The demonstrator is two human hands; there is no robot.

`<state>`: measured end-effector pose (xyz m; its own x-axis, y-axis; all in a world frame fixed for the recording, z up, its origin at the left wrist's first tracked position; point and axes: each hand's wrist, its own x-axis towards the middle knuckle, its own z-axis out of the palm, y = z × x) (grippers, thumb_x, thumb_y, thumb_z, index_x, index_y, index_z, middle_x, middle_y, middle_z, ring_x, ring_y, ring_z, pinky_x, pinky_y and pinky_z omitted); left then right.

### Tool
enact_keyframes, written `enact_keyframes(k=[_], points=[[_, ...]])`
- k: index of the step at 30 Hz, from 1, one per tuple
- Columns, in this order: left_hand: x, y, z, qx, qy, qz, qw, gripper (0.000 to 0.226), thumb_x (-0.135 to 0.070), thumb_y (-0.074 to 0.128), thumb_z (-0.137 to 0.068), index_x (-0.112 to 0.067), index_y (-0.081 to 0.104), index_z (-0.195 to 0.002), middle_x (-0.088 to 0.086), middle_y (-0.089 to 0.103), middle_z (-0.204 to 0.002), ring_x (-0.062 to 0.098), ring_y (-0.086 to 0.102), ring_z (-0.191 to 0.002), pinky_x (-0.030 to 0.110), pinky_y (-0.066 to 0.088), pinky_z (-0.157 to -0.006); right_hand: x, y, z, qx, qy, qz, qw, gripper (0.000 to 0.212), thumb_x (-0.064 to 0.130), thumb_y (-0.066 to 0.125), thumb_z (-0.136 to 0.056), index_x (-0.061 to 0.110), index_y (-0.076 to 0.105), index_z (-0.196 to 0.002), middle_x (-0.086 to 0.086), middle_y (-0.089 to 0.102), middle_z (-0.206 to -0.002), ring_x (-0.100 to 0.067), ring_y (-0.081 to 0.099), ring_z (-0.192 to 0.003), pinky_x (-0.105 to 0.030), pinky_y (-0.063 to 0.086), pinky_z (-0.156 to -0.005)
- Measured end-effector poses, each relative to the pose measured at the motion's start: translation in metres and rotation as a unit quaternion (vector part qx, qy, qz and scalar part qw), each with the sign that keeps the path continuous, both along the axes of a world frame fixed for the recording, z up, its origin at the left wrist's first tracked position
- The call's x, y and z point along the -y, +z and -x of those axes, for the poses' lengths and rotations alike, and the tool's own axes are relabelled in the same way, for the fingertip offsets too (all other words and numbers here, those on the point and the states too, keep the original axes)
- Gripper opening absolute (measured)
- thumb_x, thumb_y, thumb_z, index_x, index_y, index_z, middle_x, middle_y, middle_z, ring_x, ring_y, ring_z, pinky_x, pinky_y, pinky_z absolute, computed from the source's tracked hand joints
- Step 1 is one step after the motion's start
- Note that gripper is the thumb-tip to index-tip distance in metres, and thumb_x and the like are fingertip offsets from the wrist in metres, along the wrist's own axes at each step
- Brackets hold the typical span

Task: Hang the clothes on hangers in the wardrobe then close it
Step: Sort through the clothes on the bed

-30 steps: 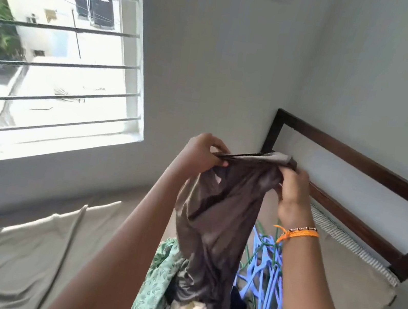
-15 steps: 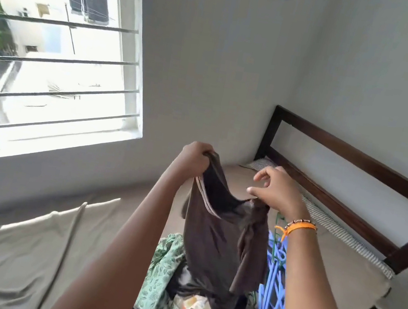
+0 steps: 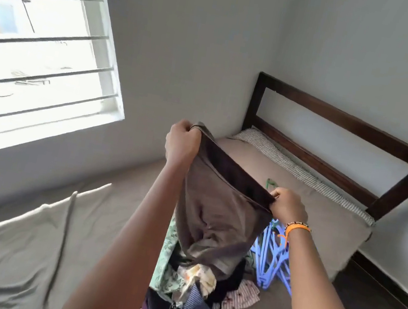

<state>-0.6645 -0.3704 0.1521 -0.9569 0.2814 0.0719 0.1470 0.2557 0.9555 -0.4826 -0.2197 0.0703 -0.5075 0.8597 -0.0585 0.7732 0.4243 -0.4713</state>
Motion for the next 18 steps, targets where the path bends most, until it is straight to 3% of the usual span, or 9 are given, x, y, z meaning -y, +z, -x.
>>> enact_keyframes(k=[2, 3, 5, 7, 8, 10, 12, 15, 18], points=[[-0.009, -0.010, -0.001, 0.011, 0.005, 0.027, 1.000, 0.017, -0.012, 0.047, -0.076, -0.015, 0.062, -0.084, 0.002, 0.063, -0.086, 0.025, 0.056, -0.084, 0.031, 0.047, -0.076, -0.018, -0.006, -0.012, -0.028, -0.058, 0.047, 0.997, 0.017, 0.003, 0.055, -0.080, 0.011, 0.068, -0.074, -0.021, 0.066, -0.085, -0.035, 0.064, -0.086, -0.035, 0.049, -0.075], [-0.015, -0.018, -0.005, 0.022, 0.004, 0.036, 0.999, 0.022, -0.010, 0.047, -0.076, -0.016, 0.063, -0.088, 0.001, 0.064, -0.091, 0.024, 0.058, -0.087, 0.032, 0.049, -0.081, -0.028, -0.011, -0.020, -0.060, -0.084, 0.098, 0.990, 0.022, 0.000, 0.053, -0.080, 0.011, 0.063, -0.065, -0.020, 0.063, -0.075, -0.032, 0.065, -0.072, -0.034, 0.052, -0.068], [-0.026, -0.037, -0.007, 0.050, -0.020, 0.060, 0.997, 0.021, -0.008, 0.046, -0.078, -0.016, 0.062, -0.087, 0.001, 0.062, -0.089, 0.023, 0.058, -0.088, 0.033, 0.051, -0.084, -0.038, -0.017, -0.032, -0.152, -0.124, 0.224, 0.955, 0.031, -0.006, 0.048, -0.086, 0.014, 0.057, -0.064, -0.015, 0.057, -0.065, -0.019, 0.059, -0.049, -0.022, 0.050, -0.047], [-0.046, -0.063, -0.011, 0.106, -0.057, 0.077, 0.990, 0.016, -0.006, 0.044, -0.081, -0.015, 0.058, -0.079, 0.005, 0.058, -0.085, 0.025, 0.058, -0.081, 0.038, 0.057, -0.077, -0.051, -0.028, -0.045, -0.204, -0.139, 0.285, 0.926, 0.032, -0.010, 0.045, -0.090, 0.014, 0.055, -0.072, -0.008, 0.053, -0.068, -0.012, 0.055, -0.048, -0.012, 0.045, -0.040], [-0.056, -0.077, -0.014, 0.142, -0.072, 0.078, 0.984, 0.015, -0.004, 0.043, -0.082, -0.013, 0.054, -0.076, 0.009, 0.055, -0.083, 0.025, 0.056, -0.074, 0.039, 0.059, -0.065, -0.057, -0.036, -0.050, -0.199, -0.132, 0.305, 0.922, 0.033, -0.011, 0.044, -0.090, 0.015, 0.055, -0.074, -0.006, 0.053, -0.069, -0.010, 0.054, -0.050, -0.010, 0.044, -0.040], [-0.077, -0.103, -0.025, 0.176, -0.086, 0.095, 0.976, 0.018, 0.000, 0.041, -0.084, -0.010, 0.044, -0.069, 0.011, 0.045, -0.072, 0.021, 0.047, -0.061, 0.025, 0.044, -0.043, -0.072, -0.057, -0.058, -0.174, -0.097, 0.336, 0.921, 0.034, -0.013, 0.046, -0.090, 0.015, 0.057, -0.075, -0.005, 0.052, -0.072, -0.003, 0.054, -0.046, -0.008, 0.042, -0.041], [-0.095, -0.127, -0.038, 0.161, -0.117, 0.148, 0.969, 0.024, 0.001, 0.045, -0.079, -0.012, 0.037, -0.061, 0.004, 0.032, -0.061, 0.018, 0.031, -0.055, 0.021, 0.026, -0.043, -0.086, -0.085, -0.064, -0.140, -0.056, 0.411, 0.899, 0.024, -0.011, 0.052, -0.088, 0.011, 0.060, -0.084, -0.005, 0.054, -0.077, -0.001, 0.058, -0.053, -0.009, 0.047, -0.050], [-0.128, -0.157, -0.054, 0.158, -0.164, 0.226, 0.947, 0.017, -0.013, 0.055, -0.069, -0.013, 0.043, -0.056, 0.005, 0.034, -0.056, 0.019, 0.033, -0.057, 0.026, 0.030, -0.049, -0.110, -0.133, -0.068, -0.092, -0.022, 0.521, 0.848, 0.010, 0.004, 0.058, -0.091, 0.007, 0.062, -0.099, -0.009, 0.060, -0.090, -0.016, 0.059, -0.080, -0.022, 0.050, -0.078], [-0.159, -0.189, -0.059, 0.170, -0.162, 0.286, 0.929, 0.020, -0.022, 0.058, -0.067, -0.012, 0.048, -0.053, 0.005, 0.042, -0.050, 0.022, 0.042, -0.052, 0.027, 0.038, -0.053, -0.137, -0.185, -0.062, -0.063, -0.087, 0.517, 0.849, 0.012, 0.013, 0.057, -0.093, 0.006, 0.061, -0.101, -0.014, 0.058, -0.099, -0.015, 0.057, -0.078, -0.027, 0.049, -0.083]])
